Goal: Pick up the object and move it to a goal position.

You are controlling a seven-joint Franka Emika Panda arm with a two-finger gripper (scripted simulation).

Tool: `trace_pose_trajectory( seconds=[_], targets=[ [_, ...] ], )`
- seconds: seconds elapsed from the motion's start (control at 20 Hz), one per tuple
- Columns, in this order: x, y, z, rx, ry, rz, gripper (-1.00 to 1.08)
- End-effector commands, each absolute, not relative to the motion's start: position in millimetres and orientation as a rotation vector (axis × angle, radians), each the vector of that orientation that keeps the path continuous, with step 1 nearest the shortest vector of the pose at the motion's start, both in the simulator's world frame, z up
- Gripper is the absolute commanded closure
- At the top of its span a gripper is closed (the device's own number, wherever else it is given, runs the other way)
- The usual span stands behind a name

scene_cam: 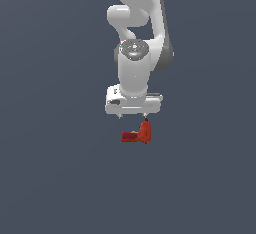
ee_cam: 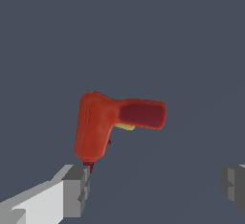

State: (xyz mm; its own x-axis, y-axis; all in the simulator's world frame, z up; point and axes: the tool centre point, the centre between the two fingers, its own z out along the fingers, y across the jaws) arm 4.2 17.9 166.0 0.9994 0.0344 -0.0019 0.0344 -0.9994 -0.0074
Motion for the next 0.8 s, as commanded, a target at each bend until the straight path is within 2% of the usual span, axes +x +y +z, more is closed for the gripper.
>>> trace_pose_trajectory(
  seconds=[0.0,0.75],
  targets=[
    [4,18,166,-3.134,-0.055,0.003,-1.0],
    [0,44,124,-3.097,-0.049,-0.076,-1.0]
  ],
)
